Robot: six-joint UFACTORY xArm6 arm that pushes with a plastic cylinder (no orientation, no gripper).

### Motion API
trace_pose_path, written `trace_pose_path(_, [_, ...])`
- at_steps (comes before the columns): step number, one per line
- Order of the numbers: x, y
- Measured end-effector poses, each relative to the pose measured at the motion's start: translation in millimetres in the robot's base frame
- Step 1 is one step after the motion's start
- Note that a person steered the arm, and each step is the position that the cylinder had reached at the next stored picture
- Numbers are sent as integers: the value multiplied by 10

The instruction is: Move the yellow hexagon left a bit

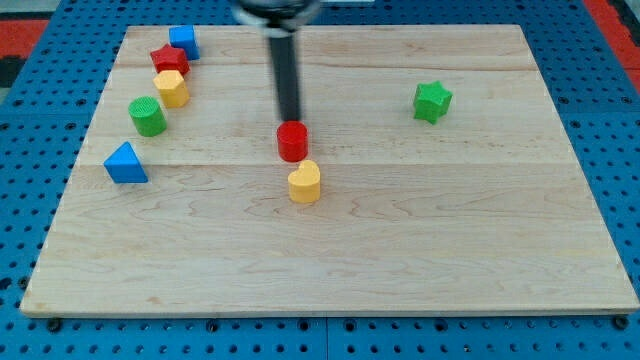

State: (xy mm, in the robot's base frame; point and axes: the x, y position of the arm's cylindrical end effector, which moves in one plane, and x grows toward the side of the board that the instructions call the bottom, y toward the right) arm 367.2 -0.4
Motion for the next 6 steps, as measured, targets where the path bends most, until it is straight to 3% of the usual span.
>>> trace_pose_path(1, [79, -174])
trace_pose_path(2, [-205, -214])
trace_pose_path(4, [-427, -1603])
trace_pose_path(5, [-430, -1938])
trace_pose_path(6, [-434, -1731])
